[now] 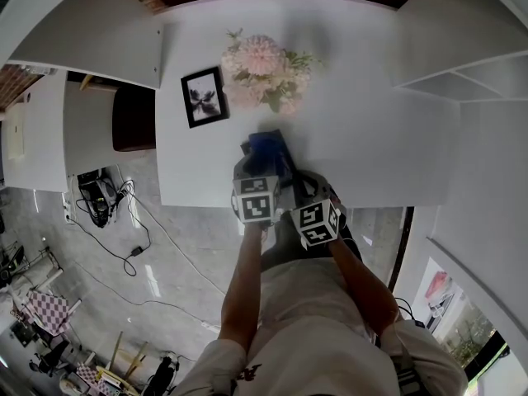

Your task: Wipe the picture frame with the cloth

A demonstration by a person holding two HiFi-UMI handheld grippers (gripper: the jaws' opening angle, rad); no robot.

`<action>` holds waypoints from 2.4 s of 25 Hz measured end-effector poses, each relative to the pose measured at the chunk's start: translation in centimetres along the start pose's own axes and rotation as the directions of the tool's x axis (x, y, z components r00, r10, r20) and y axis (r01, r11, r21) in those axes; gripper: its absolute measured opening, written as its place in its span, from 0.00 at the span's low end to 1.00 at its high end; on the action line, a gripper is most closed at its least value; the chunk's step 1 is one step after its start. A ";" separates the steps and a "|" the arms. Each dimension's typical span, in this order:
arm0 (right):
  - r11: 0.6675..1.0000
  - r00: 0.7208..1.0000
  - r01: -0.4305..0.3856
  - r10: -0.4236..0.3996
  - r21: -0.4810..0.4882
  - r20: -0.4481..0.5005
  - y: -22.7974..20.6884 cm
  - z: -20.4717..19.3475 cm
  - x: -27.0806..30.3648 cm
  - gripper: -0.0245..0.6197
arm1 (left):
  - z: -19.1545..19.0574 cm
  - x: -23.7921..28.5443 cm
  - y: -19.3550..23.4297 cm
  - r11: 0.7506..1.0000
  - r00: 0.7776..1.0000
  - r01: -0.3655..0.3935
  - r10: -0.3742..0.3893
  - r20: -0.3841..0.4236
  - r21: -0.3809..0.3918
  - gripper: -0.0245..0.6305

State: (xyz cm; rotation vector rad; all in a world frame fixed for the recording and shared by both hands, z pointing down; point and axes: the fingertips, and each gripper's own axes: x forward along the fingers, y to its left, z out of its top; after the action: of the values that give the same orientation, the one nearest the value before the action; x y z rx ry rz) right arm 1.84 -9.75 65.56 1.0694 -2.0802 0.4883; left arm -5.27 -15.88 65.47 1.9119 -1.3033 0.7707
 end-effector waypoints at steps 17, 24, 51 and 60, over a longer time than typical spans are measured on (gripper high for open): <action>1.000 1.000 0.016 -0.016 0.000 -0.001 0.0 -0.1 0.2 0.04 | -1.0 -1.8 2.8 0.998 0.999 -0.044 0.044 0.006 -0.042 0.19; 1.000 1.000 0.023 -0.023 -0.007 0.001 -0.1 0.0 0.3 0.04 | -1.2 -2.6 4.1 0.996 0.998 -0.063 0.064 0.021 -0.058 0.19; 0.998 0.998 0.064 -0.064 -0.029 0.013 -0.2 -0.2 0.3 0.04 | -2.0 -5.9 8.2 0.989 0.990 -0.116 0.122 0.063 -0.096 0.19; 0.998 0.991 0.053 -0.051 -0.018 0.122 -0.9 3.6 -1.9 0.04 | -0.1 -8.8 7.4 0.994 0.984 -0.079 0.091 0.155 -0.082 0.19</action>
State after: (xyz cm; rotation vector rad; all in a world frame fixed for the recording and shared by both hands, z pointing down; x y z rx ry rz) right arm 1.73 -11.40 61.76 1.1639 -2.1517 0.3833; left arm -15.11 -13.04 60.17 1.8993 -1.4976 0.6117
